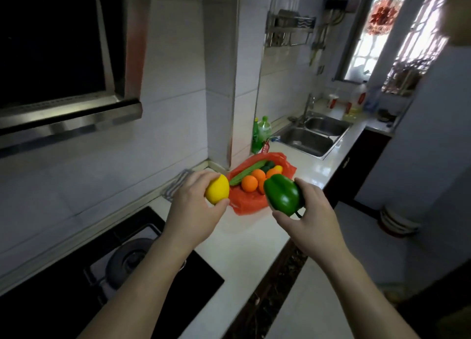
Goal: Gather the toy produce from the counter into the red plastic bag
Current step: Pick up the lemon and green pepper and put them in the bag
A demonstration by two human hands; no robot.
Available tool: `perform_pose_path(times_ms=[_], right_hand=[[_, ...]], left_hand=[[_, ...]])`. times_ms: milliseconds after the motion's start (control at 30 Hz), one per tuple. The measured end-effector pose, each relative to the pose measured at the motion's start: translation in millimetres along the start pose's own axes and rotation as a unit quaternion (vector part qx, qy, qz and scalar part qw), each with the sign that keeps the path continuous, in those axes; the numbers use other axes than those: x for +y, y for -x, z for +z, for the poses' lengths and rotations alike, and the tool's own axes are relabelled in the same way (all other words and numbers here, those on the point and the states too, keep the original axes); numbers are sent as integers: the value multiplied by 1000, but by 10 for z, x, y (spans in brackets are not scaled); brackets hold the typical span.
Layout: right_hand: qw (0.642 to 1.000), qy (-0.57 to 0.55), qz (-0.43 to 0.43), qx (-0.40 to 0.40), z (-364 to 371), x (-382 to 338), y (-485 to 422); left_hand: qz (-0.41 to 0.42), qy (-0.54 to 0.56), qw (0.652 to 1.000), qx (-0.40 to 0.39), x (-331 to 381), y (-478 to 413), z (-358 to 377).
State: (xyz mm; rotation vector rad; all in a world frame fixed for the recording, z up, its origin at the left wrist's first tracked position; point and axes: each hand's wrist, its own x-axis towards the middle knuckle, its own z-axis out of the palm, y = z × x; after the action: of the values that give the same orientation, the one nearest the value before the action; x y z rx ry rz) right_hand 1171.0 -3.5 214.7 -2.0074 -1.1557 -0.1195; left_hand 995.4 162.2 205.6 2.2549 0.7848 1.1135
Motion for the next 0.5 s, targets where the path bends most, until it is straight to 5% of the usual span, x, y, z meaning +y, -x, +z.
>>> perform_pose_path(times_ms=[500], right_hand=[[996, -32, -46, -69, -104, 1487, -1297]], left_hand=[[-72, -89, 993, 22, 286, -898, 1465]])
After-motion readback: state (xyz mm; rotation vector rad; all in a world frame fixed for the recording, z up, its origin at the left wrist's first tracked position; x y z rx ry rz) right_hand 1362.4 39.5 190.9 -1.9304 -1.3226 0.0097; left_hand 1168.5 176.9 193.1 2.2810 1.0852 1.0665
